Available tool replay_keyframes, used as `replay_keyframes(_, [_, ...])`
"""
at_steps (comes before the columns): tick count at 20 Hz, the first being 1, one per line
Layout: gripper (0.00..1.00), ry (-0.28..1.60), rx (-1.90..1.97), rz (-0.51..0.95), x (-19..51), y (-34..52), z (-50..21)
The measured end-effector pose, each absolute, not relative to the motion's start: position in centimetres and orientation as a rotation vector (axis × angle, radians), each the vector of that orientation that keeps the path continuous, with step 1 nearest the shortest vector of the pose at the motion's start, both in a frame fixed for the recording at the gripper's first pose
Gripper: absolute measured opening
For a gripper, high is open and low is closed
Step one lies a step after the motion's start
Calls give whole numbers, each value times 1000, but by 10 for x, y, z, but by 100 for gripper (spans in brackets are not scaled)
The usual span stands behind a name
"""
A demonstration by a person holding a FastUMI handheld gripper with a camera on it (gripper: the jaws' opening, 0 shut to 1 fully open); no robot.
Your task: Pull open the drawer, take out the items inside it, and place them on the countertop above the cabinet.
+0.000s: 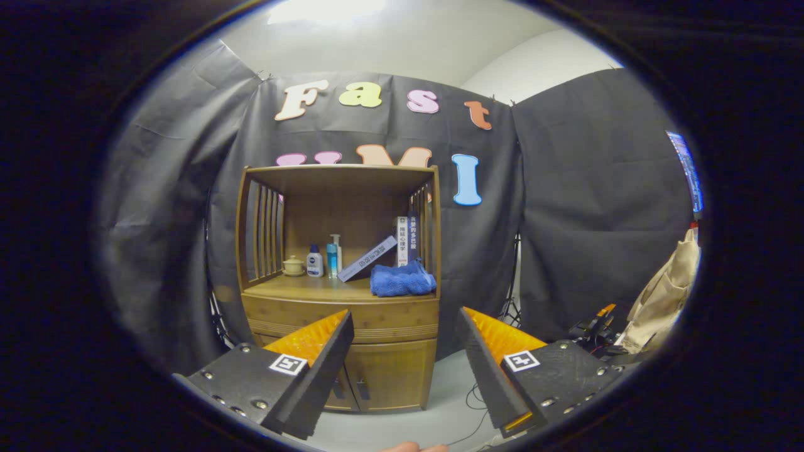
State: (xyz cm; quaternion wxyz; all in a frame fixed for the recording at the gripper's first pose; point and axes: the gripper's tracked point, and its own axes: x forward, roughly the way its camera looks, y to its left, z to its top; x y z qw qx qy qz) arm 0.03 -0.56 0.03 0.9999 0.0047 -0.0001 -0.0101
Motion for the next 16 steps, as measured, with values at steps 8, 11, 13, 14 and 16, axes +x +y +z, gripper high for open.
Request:
replay_keyframes(8, [98, -9, 22, -14, 36, 6, -4])
replay_keyframes(11, [98, 30, 23, 27, 80, 32, -21])
replay_keyframes(13, [98, 56, 33, 57, 112, 55, -37])
replay_keyframes(14, [98, 78, 37, 72, 128, 68, -49])
replay_keyframes(16, [98, 123, 32, 97, 159, 88, -79])
